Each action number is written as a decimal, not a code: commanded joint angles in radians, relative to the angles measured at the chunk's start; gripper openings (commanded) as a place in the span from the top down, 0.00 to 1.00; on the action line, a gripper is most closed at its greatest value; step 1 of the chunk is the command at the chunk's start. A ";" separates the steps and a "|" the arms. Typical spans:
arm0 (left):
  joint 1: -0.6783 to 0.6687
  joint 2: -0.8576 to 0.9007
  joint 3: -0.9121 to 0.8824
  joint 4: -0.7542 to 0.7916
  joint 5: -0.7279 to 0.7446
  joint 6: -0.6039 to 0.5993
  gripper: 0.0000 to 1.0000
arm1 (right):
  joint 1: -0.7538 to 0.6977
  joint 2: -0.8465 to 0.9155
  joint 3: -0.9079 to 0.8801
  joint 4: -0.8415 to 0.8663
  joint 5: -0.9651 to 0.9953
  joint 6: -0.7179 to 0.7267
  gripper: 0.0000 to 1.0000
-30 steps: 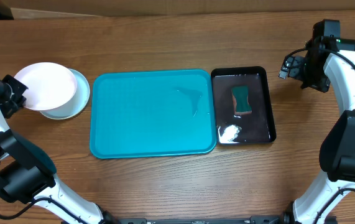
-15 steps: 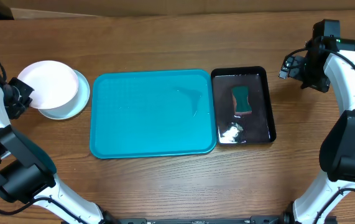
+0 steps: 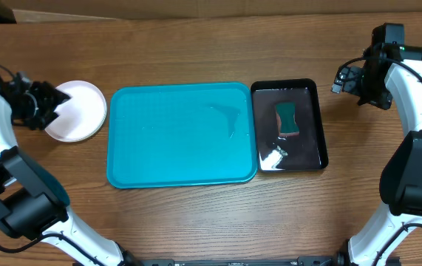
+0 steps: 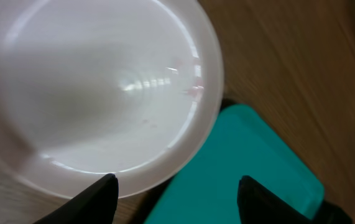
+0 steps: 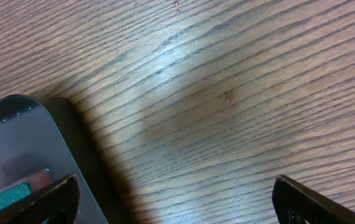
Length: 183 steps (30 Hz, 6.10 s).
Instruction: Clean dirty plates on tray and stack at the side
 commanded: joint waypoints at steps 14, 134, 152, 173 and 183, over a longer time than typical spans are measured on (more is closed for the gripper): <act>-0.249 -0.054 0.030 -0.060 -0.085 0.076 0.00 | -0.003 -0.008 0.008 0.005 -0.008 0.003 0.00; -0.266 -0.054 0.030 -0.060 -0.142 0.076 0.00 | 0.239 -1.988 -1.643 0.985 -0.208 -0.045 0.00; -0.266 -0.054 0.030 -0.060 -0.142 0.076 0.00 | 0.240 -1.988 -1.643 0.981 -0.218 -0.243 0.00; -0.266 -0.054 0.030 -0.060 -0.142 0.076 0.00 | 0.240 -1.988 -1.643 0.982 -0.218 -0.243 0.00; -0.266 -0.080 0.028 -0.060 -0.201 0.076 0.00 | 0.240 -1.988 -1.643 0.982 -0.218 -0.243 0.00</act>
